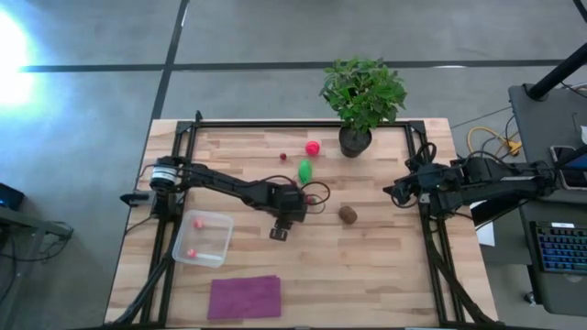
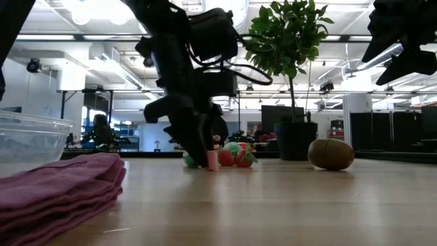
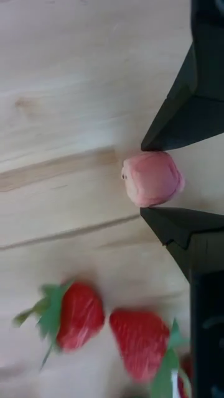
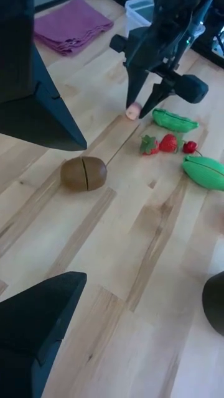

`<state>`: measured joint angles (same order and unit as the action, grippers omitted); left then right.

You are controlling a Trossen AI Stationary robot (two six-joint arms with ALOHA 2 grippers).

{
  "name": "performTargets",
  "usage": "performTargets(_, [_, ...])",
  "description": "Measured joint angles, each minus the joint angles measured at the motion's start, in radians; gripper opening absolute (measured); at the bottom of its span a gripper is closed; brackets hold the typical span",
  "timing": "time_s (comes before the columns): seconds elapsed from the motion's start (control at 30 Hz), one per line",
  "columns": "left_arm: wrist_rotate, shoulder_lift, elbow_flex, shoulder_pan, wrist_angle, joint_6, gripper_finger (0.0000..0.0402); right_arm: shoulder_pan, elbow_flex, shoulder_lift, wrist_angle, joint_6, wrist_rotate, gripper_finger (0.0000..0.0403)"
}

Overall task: Pick and placing Produce into tupperware
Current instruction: Put the pink peach into the transparent container

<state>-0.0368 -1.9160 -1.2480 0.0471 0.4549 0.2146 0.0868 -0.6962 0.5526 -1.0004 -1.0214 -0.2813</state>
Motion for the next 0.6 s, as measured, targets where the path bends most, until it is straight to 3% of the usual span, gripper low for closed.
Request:
performTargets(0.23, [-0.002,0.002,-0.018,-0.002,-0.001,0.0,0.0139,0.0,0.001,0.0,0.0,-0.004,0.0,0.0325])
performTargets(0.6, [-0.005,0.002,-0.011,-0.002,0.001,-0.026,0.0101,0.0,0.001,0.0,-0.026,-0.007,0.0,0.0325])
